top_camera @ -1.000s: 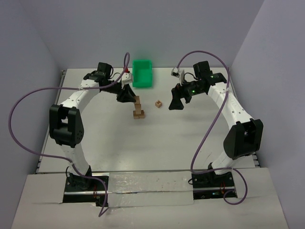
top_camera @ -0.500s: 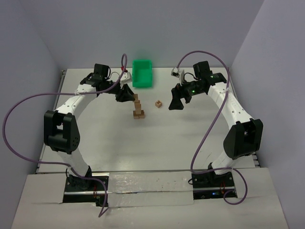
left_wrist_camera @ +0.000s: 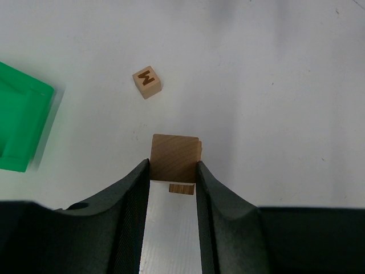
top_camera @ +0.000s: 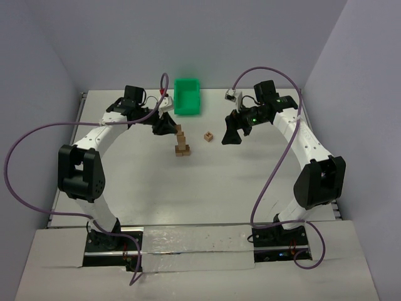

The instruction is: Build the wood block tower

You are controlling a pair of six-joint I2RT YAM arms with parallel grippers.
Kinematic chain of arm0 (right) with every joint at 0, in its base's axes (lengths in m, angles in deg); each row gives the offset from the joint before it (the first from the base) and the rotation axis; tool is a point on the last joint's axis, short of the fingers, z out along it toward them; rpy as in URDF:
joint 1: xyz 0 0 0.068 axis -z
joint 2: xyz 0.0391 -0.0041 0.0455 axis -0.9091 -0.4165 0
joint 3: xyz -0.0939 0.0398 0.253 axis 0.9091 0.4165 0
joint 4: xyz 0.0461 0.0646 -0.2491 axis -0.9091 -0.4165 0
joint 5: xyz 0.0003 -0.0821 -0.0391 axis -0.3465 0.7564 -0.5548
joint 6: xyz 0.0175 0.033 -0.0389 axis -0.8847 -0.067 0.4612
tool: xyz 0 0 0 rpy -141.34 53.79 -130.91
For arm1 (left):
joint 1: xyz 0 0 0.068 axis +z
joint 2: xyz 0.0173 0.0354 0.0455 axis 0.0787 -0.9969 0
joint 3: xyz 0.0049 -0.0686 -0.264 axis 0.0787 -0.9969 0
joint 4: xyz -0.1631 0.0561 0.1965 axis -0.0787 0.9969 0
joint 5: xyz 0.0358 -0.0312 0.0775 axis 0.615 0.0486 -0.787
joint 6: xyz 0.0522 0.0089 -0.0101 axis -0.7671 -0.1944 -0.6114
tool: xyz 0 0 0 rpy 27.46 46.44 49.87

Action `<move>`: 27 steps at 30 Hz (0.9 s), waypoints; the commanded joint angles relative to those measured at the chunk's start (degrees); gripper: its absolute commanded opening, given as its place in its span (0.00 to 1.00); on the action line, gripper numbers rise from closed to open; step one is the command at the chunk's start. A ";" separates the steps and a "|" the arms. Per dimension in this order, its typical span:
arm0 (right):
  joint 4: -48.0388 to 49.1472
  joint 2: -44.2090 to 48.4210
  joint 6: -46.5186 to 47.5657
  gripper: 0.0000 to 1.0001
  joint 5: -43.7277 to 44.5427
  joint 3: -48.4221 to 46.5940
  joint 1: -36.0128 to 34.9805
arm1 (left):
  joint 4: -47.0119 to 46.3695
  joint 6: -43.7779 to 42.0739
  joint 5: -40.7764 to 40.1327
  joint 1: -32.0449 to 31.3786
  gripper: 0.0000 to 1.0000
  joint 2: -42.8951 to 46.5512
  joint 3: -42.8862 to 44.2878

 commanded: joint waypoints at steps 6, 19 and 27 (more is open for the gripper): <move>1.23 -0.43 0.12 1.00 -1.06 -1.44 0.36 | 1.31 -4.89 1.82 -0.99 0.33 0.50 1.24; 0.98 -0.54 0.27 1.00 -1.01 -1.48 0.36 | 1.48 -5.35 1.67 -1.44 0.35 -0.87 2.14; 0.89 -0.63 0.35 1.00 -0.88 -1.52 0.36 | 1.71 -5.48 1.71 -1.62 0.36 -1.40 2.54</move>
